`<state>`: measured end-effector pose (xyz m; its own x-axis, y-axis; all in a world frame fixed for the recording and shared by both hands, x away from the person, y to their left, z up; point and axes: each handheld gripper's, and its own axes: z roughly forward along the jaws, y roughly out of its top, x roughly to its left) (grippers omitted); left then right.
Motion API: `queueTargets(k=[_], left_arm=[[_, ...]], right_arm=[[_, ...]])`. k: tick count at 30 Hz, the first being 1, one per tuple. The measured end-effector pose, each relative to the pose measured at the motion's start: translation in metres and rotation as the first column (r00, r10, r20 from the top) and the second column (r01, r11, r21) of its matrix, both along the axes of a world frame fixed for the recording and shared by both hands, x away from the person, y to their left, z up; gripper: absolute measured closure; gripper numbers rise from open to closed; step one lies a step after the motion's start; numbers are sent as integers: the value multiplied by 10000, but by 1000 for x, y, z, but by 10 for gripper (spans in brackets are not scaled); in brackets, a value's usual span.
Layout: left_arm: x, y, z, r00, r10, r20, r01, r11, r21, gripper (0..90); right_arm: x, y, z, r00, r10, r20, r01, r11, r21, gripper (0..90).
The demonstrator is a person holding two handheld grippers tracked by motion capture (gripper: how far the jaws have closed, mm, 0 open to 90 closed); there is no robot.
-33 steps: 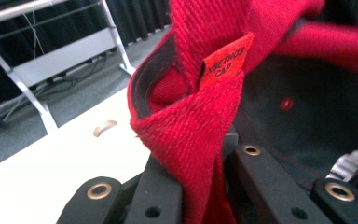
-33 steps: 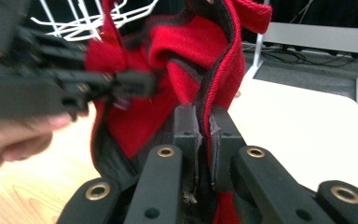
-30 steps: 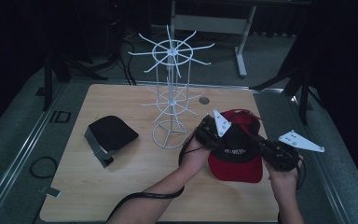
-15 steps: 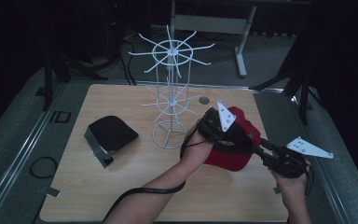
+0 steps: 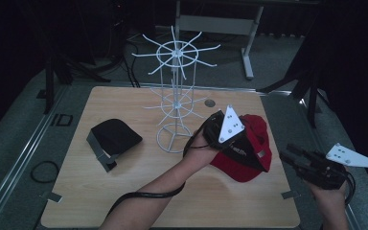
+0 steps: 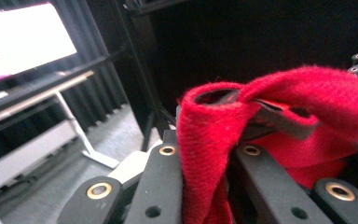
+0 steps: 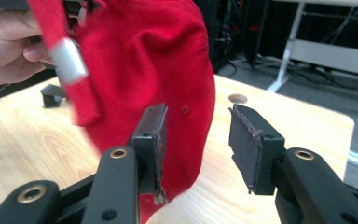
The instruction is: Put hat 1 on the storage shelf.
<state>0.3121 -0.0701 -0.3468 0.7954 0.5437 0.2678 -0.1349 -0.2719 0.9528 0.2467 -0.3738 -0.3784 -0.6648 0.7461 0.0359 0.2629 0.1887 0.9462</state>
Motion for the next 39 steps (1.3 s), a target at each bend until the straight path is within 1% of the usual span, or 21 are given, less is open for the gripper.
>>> queueTargets(k=[3, 5, 8, 9, 10, 11, 12, 13, 14, 16, 18, 19, 21, 25, 27, 29, 30, 31, 32, 35, 39], left_arm=[[0, 3, 4, 9999, -136, 31, 137, 9998, -129, 868], [1, 16, 16, 9943, -1048, -186, 1035, 9926, -629, 868], [2, 21, 19, 9892, -1456, -194, 1438, 9868, -749, 867], [2, 26, 21, 9801, -1976, -192, 1959, 9783, -666, 867], [2, 27, 21, 9770, -2131, -85, 2124, 9756, -553, 867], [2, 30, 21, 9668, -2555, -83, 2546, 9654, -559, 866], [1, 32, 20, 9621, -2725, 95, 2726, 9613, -399, 866], [1, 32, 20, 9621, -2725, 95, 2726, 9613, -399, 866], [3, 36, 18, 9407, -3391, 137, 3393, 9397, -431, 865], [7, 40, 17, 9366, -3504, 64, 3504, 9357, -420, 865], [11, 45, 14, 9199, -3921, -62, 3910, 9182, -629, 865], [11, 45, 14, 9199, -3921, -62, 3910, 9182, -629, 865], [12, 46, 12, 9067, -4213, -186, 4191, 9051, -711, 865], [10, 43, 12, 9033, -4284, -243, 4258, 9019, -731, 865], [11, 42, 11, 9083, -4172, -309, 4146, 9075, -674, 864], [11, 42, 10, 9081, -4175, -338, 4145, 9073, -711, 864], [12, 41, 9, 9121, -4082, -381, 4052, 9117, -684, 863], [14, 42, 7, 9106, -4112, -427, 4080, 9105, -674, 863], [14, 42, 7, 9106, -4112, -427, 4080, 9105, -674, 862], [16, 43, 2, 9202, -3887, -463, 3874, 9213, -344, 859], [16, 43, -1, 9196, -3900, -468, 3893, 9208, -227, 855]], right_arm=[[2, 3, 5, 9998, 97, 156, -97, 10000, 10, 559], [6, 10, 11, 9992, 235, 316, -230, 9996, -145, 563], [8, 18, 18, 9978, 496, 431, -485, 9985, -252, 561], [10, 21, 21, 9962, 664, 562, -648, 9975, -294, 558], [10, 23, 23, 9954, 737, 607, -718, 9969, -324, 556], [10, 26, 25, 9950, 788, 621, -769, 9965, -330, 554], [12, 28, 27, 9939, 898, 643, -876, 9955, -365, 544], [13, 32, 29, 9917, 1062, 722, -1034, 9938, -415, 541], [14, 34, 30, 9902, 1175, 756, -1145, 9925, -430, 533], [14, 41, 32, 9836, 1606, 822, -1578, 9867, -395, 525], [14, 48, 34, 9754, 2009, 909, -1980, 9794, -407, 515], [14, 48, 34, 9754, 2009, 909, -1980, 9794, -407, 515], [14, 59, 36, 9644, 2439, 1020, -2387, 9692, -608, 507], [17, 73, 37, 9585, 2680, 972, -2580, 9606, -1037, 530], [17, 77, 38, 9614, 2585, 939, -2464, 9613, -1236, 619], [17, 79, 38, 9621, 2565, 921, -2425, 9600, -1398, 729], [16, 80, 38, 9639, 2506, 898, -2365, 9610, -1433, 779], [15, 80, 38, 9616, 2574, 955, -2419, 9588, -1487, 803], [15, 80, 38, 9616, 2574, 955, -2419, 9588, -1487, 803], [12, 81, 37, 9599, 2672, 847, -2565, 9592, -1193, 823], [10, 79, 39, 9609, 2623, 889, -2548, 9631, -869, 826]])
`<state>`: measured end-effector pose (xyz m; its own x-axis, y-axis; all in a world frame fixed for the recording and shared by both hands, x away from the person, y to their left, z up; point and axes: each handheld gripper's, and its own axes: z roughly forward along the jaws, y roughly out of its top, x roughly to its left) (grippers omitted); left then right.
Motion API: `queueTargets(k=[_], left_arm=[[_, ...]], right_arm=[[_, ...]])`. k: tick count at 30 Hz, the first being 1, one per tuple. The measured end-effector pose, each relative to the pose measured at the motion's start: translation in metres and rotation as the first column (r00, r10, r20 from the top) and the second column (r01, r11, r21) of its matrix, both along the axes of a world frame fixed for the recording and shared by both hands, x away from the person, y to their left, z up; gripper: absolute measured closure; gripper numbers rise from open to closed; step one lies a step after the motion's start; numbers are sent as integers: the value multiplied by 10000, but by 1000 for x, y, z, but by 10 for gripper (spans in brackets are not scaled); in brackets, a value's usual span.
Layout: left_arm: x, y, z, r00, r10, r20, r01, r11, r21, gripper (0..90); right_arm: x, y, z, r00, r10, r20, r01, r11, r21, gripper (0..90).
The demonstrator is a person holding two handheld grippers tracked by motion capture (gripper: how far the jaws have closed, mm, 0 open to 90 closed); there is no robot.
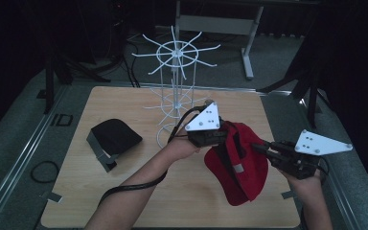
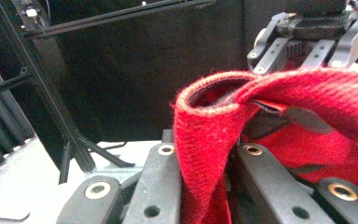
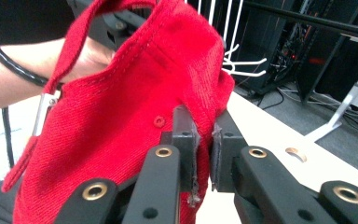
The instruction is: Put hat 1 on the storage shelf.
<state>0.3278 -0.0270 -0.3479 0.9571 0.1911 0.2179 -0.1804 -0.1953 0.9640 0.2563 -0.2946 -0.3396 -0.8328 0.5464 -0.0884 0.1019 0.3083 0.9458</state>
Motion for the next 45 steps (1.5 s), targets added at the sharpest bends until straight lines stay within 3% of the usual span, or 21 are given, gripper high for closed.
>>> queueTargets(k=[3, 6, 9, 13, 16, 19, 24, 28, 29, 35, 41, 43, 45], left_arm=[[-1, 1, -1, 10000, 53, 37, -54, 10000, 36, 837], [-3, 2, -1, 9998, 180, -93, -179, 9998, 25, 766], [-7, 6, -1, 9985, 549, -65, -548, 9982, 230, 626], [-13, 18, -4, 9947, 1023, 33, -1023, 9944, 266, 562], [-16, 26, -9, 9884, 1516, -6, -1516, 9882, 236, 508], [-16, 40, -14, 9797, 1988, -266, -1989, 9800, -1, 488], [-19, 61, -23, 9550, 2942, -379, -2940, 9557, 94, 492], [-25, 71, -33, 9344, 3535, -442, -3517, 9351, 434, 497], [-26, 74, -35, 9319, 3603, -415, -3581, 9322, 533, 497], [-36, 85, -53, 9184, 3899, -668, -3842, 9194, 837, 497], [-44, 96, -70, 9091, 4051, -975, -3976, 9134, 871, 495], [-45, 98, -72, 9092, 4024, -1070, -3948, 9148, 850, 494], [-46, 100, -75, 9075, 4056, -1093, -3985, 9135, 817, 485]], right_arm=[[0, -2, 1, 9999, -127, -62, 127, 9999, 2, 826], [0, -4, 3, 9996, -264, -97, 266, 9995, 180, 827], [-1, -6, 7, 9993, -360, -36, 361, 9989, 294, 828], [-1, -6, 13, 9985, -539, 92, 535, 9979, 357, 828], [1, -5, 16, 9972, -716, 224, 708, 9969, 337, 828], [1, -8, 20, 9963, -802, 293, 782, 9948, 656, 828], [4, -15, 29, 9914, -1248, 394, 1194, 9856, 1199, 828], [9, -13, 38, 9836, -1735, 496, 1655, 9769, 1352, 828], [10, -11, 41, 9812, -1852, 535, 1766, 9748, 1362, 828], [25, -1, 57, 9712, -2249, 789, 2115, 9660, 1489, 828], [38, 10, 82, 9588, -2560, 1228, 2310, 9548, 1869, 827], [40, 12, 87, 9570, -2615, 1256, 2344, 9520, 1967, 828], [50, 17, 101, 9530, -2764, 1237, 2427, 9415, 2338, 827]])
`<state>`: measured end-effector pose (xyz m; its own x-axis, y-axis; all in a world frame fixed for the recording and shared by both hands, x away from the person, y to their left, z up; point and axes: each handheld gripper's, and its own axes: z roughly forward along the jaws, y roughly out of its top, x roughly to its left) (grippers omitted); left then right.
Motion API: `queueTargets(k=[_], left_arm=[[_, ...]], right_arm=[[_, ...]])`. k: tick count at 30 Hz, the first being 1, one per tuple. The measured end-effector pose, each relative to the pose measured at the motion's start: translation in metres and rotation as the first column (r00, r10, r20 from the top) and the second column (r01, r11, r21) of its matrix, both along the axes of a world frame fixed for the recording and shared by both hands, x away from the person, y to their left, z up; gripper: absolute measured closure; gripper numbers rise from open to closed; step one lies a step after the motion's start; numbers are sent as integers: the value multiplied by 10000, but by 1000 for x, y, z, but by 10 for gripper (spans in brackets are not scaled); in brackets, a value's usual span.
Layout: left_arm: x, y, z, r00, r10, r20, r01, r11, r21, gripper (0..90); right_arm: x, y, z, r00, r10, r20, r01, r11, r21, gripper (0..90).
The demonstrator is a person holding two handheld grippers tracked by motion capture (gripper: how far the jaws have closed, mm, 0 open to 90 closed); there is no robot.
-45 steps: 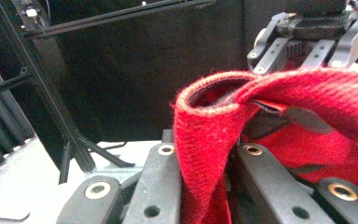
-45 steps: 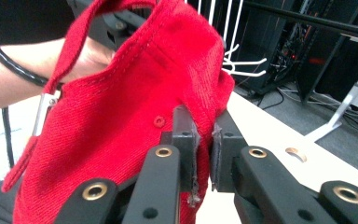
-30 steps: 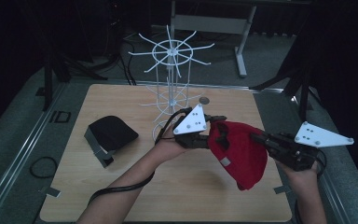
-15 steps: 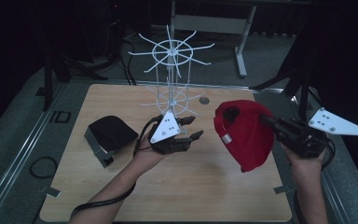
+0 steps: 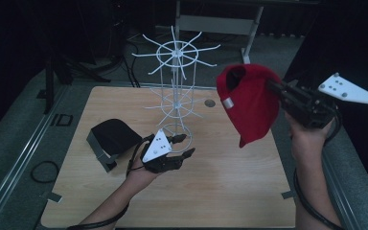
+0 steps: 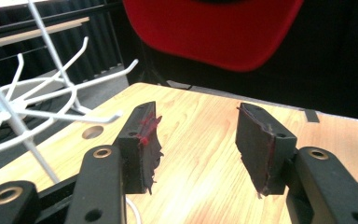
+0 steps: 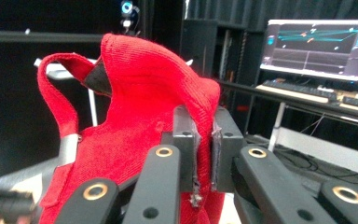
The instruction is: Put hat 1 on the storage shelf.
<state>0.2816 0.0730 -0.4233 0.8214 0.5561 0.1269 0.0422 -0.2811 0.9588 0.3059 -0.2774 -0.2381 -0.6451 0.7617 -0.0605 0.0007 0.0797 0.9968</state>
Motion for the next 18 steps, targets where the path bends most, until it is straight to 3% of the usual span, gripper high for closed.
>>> queueTargets(k=[4, 7, 15, 18], left_arm=[[-1, 2, -3, 9999, 78, -90, -79, 9999, -98, 445], [-2, 3, -5, 9997, 149, -175, -150, 9999, -49, 423], [-7, 8, -9, 9996, 250, -164, -253, 9995, -199, 423], [-9, 9, -13, 9994, 290, -192, -295, 9991, -292, 423]], right_arm=[[8, 8, 9, 10000, -83, 54, 83, 10000, 40, 827], [19, 23, 14, 9998, -199, -14, 198, 9996, -219, 827], [34, 40, 8, 9990, -407, -204, 394, 9974, -597, 827], [35, 40, 4, 9988, -405, -273, 393, 9982, -461, 827]])
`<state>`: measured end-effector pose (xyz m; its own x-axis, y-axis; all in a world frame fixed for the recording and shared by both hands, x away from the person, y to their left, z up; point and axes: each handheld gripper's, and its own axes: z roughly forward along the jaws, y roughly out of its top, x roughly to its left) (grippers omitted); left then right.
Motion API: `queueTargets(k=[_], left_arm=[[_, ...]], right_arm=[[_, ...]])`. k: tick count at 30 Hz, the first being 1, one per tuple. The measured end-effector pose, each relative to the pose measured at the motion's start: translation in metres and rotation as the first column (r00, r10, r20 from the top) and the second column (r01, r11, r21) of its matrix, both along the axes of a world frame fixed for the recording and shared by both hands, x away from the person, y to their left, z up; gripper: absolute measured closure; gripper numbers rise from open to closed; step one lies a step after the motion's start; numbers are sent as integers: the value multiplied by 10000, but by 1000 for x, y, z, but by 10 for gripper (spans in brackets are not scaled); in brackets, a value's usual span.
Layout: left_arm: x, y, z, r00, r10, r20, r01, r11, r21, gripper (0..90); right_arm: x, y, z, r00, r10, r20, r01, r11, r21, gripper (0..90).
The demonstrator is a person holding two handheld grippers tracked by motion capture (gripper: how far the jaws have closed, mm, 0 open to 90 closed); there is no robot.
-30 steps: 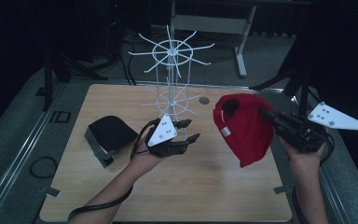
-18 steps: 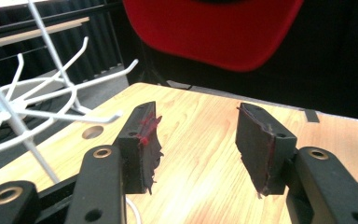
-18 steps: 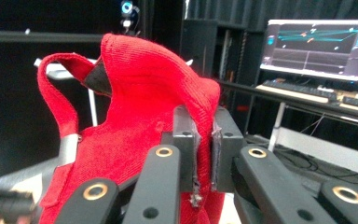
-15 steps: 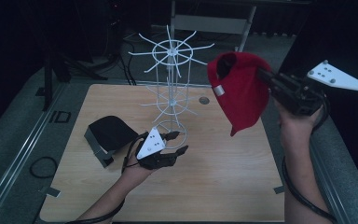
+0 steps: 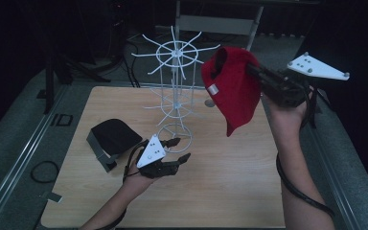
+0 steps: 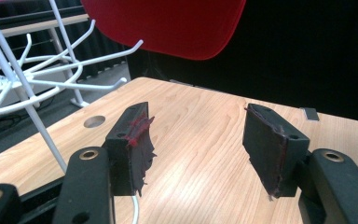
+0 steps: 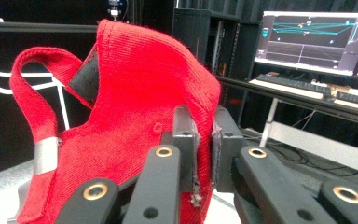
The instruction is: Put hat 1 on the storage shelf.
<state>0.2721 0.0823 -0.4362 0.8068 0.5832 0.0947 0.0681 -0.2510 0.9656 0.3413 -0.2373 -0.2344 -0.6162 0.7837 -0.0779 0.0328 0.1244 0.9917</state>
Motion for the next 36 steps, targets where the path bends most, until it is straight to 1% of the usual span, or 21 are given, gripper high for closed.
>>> queueTargets(k=[4, 5, 7, 11, 15, 17, 18, 20, 24, 26, 28, 30, 34, 35, 36], left_arm=[[-1, 0, -2, 10000, -10, -52, 10, 10000, 2, 423], [-1, 0, -3, 9999, -40, -93, 40, 10000, 42, 423], [0, 0, -3, 10000, -40, -84, 41, 10000, 35, 423], [0, 0, -2, 9999, -71, -83, 70, 10000, -43, 423], [0, 1, -2, 10000, -45, -78, 44, 10000, -60, 423], [0, 1, -2, 10000, -51, -84, 50, 10000, -68, 423], [1, 2, -2, 10000, -27, -88, 26, 10000, -85, 423], [1, 2, -2, 9999, -22, -104, 21, 10000, -97, 423], [0, 2, -4, 9999, -2, -111, 1, 10000, -80, 423], [0, 3, -4, 9999, -13, -113, 12, 10000, -43, 423], [-1, 4, -5, 9999, 26, -161, -28, 9999, -125, 423], [-1, 5, -6, 9999, 62, -145, -64, 9999, -145, 423], [-1, 7, -9, 9997, 120, -235, -124, 9998, -140, 423], [-1, 7, -9, 9997, 120, -235, -124, 9998, -140, 424], [-2, 8, -10, 9996, 123, -256, -126, 9998, -128, 424]], right_arm=[[-2, -2, 1, 10000, 60, 47, -61, 9999, 93, 827], [-5, -5, 6, 9998, 57, 166, -60, 9999, 145, 827], [-9, -8, 12, 9995, -37, 329, 34, 9999, 104, 827], [-13, -16, 21, 9982, -299, 522, 293, 9995, 126, 827], [-12, -23, 26, 9976, -481, 507, 473, 9987, 164, 827], [-11, -25, 27, 9981, -423, 438, 414, 9989, 233, 827], [-10, -24, 27, 9981, -437, 432, 430, 9989, 176, 827], [-8, -21, 25, 9985, -404, 367, 402, 9992, 53, 827], [-1, -12, 18, 9995, -310, 57, 311, 9994, -123, 827], [3, -8, 14, 9992, -400, -64, 398, 9989, -247, 827], [6, -5, 10, 9993, -307, -210, 302, 9993, -231, 826], [7, -3, 5, 9991, -323, -264, 315, 9990, -312, 827], [8, -1, -8, 9990, -180, -421, 170, 9996, -247, 826], [8, -1, -8, 9990, -180, -421, 170, 9996, -247, 826], [7, -1, -16, 9987, -129, -488, 117, 9996, -249, 826]])
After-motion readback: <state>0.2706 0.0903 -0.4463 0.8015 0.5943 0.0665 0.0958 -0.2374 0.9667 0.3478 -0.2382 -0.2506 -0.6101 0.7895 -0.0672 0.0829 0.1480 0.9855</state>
